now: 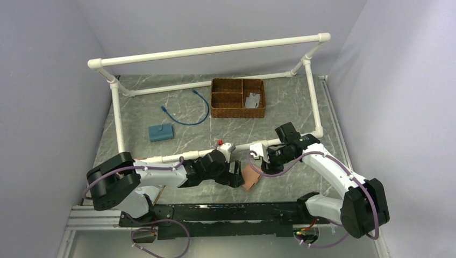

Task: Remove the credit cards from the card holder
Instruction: Open the card holder at the center of the board.

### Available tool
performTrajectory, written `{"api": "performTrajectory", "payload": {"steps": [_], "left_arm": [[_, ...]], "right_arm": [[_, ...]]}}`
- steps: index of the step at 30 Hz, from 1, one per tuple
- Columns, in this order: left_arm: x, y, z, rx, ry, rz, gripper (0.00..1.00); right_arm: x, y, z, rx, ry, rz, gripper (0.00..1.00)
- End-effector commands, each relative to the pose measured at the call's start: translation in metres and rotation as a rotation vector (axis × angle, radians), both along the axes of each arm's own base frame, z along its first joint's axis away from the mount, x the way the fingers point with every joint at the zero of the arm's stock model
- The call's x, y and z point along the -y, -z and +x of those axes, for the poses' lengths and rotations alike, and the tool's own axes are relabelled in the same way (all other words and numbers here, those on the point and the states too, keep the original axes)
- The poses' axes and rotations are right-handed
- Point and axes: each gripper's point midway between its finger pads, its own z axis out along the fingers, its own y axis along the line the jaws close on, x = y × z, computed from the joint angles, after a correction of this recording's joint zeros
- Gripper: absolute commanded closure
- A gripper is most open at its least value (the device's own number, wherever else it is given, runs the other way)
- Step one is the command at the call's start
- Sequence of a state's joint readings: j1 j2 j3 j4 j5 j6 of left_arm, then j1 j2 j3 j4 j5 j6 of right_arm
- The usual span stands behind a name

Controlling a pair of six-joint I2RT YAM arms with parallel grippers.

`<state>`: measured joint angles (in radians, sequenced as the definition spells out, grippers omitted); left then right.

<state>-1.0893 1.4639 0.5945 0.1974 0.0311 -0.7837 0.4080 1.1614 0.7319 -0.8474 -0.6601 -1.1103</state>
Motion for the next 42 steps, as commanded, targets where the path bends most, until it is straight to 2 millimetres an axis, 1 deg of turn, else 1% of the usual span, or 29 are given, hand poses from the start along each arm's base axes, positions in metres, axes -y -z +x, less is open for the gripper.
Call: {"api": "performTrajectory", "payload": {"steps": [1, 3, 8, 14, 18, 20, 21, 23, 24, 26, 27, 31, 32, 36, 39, 40, 41, 42], "left_arm": [[0.016, -0.009, 0.006, 0.006, -0.025, 0.008, 0.03], [0.017, -0.004, 0.008, 0.007, -0.043, 0.05, 0.03], [0.018, 0.01, 0.003, -0.013, -0.049, 0.152, 0.05], [0.023, 0.034, -0.009, -0.048, -0.042, 0.279, 0.08], [0.022, 0.053, -0.018, -0.065, -0.063, 0.364, 0.11], [0.02, 0.059, -0.021, -0.071, -0.074, 0.398, 0.16], [0.018, 0.062, -0.021, -0.073, -0.08, 0.413, 0.21], [0.017, 0.065, -0.022, -0.075, -0.082, 0.43, 0.33], [0.016, 0.066, -0.021, -0.072, -0.087, 0.439, 0.4], [0.014, 0.065, -0.02, -0.062, -0.093, 0.451, 0.58], [0.012, 0.064, -0.019, -0.053, -0.097, 0.456, 0.71], [0.009, 0.049, -0.015, 0.002, -0.101, 0.44, 0.95], [0.009, 0.044, -0.013, 0.016, -0.101, 0.429, 0.99], [0.004, 0.028, -0.011, 0.074, -0.079, 0.378, 1.0], [0.003, 0.016, -0.01, 0.144, -0.014, 0.345, 1.0], [0.003, 0.012, -0.01, 0.171, 0.009, 0.337, 1.0], [0.001, 0.009, -0.009, 0.201, 0.034, 0.338, 1.0], [-0.001, 0.006, -0.009, 0.231, 0.061, 0.336, 1.0]], "right_arm": [[-0.006, -0.012, -0.002, -0.001, -0.019, 0.047, 0.51], [-0.006, -0.012, -0.002, 0.002, -0.02, 0.046, 0.52], [-0.005, -0.012, -0.002, 0.003, -0.02, 0.04, 0.51], [-0.004, -0.012, -0.002, 0.006, -0.015, 0.039, 0.52], [-0.004, -0.013, -0.002, 0.007, -0.014, 0.042, 0.52], [-0.004, -0.013, -0.002, 0.006, -0.013, 0.044, 0.51], [-0.004, -0.014, -0.002, 0.008, -0.013, 0.045, 0.52], [-0.004, -0.014, -0.002, 0.008, -0.013, 0.047, 0.51], [-0.004, -0.015, -0.002, 0.009, -0.012, 0.049, 0.51], [-0.004, -0.015, -0.002, 0.01, -0.012, 0.052, 0.51], [-0.005, -0.016, -0.002, 0.01, -0.014, 0.055, 0.52], [-0.007, -0.018, -0.006, -0.012, -0.025, 0.072, 0.52], [-0.008, -0.018, -0.007, -0.016, -0.029, 0.078, 0.51], [-0.013, -0.021, -0.01, -0.039, -0.034, 0.104, 0.51], [-0.018, -0.027, -0.009, -0.052, -0.026, 0.135, 0.46], [-0.021, -0.031, -0.008, -0.053, -0.02, 0.153, 0.43], [-0.023, -0.034, -0.007, -0.055, -0.014, 0.167, 0.36], [-0.026, -0.038, -0.005, -0.057, -0.004, 0.18, 0.26]]}}
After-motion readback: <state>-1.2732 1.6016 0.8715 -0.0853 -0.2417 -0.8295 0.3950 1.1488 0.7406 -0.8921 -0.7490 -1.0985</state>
